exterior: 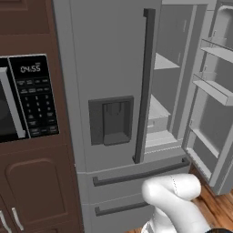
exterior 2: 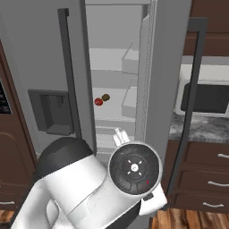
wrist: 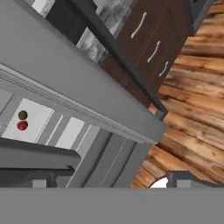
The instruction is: Place the mango in the correct fridge rack based on whether it is a fruit or vegetable. Finally, close the fridge door.
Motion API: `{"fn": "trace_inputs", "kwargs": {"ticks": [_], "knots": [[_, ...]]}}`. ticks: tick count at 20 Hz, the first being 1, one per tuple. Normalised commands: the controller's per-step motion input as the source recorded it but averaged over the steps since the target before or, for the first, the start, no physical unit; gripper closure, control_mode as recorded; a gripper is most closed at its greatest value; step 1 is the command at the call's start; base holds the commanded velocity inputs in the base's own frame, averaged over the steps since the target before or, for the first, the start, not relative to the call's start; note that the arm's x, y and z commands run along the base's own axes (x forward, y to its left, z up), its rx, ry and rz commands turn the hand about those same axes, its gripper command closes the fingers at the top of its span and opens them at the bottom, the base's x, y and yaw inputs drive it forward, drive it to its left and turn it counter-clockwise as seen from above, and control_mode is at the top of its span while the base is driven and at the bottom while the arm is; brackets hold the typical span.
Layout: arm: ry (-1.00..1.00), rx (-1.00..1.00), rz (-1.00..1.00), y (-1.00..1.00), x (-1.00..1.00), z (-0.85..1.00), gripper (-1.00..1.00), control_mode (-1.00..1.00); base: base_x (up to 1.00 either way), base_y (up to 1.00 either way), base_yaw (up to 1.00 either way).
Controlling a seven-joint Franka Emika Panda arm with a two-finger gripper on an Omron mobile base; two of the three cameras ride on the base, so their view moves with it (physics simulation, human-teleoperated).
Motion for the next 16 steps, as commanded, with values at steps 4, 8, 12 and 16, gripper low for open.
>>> {"fn": "trace_inputs", "kwargs": {"ticks": [4,8,12,16], "knots": [[-0.24,0.3,0.03,-0.84,0.37,-0.18,-1.0,-1.0,0.0,0.0,0.0],[-0.19,0.25,0.0,-0.86,0.24,-0.26,-1.0,-1.0,0.0,0.0,0.0],[-0.13,0.17,0.0,-0.77,0.14,-0.37,-1.0,-1.0,0.0,0.0,0.0],[-0.09,0.16,0.0,-0.59,0.46,-0.41,-1.0,-1.0,0.0,0.0,0.0]]}}
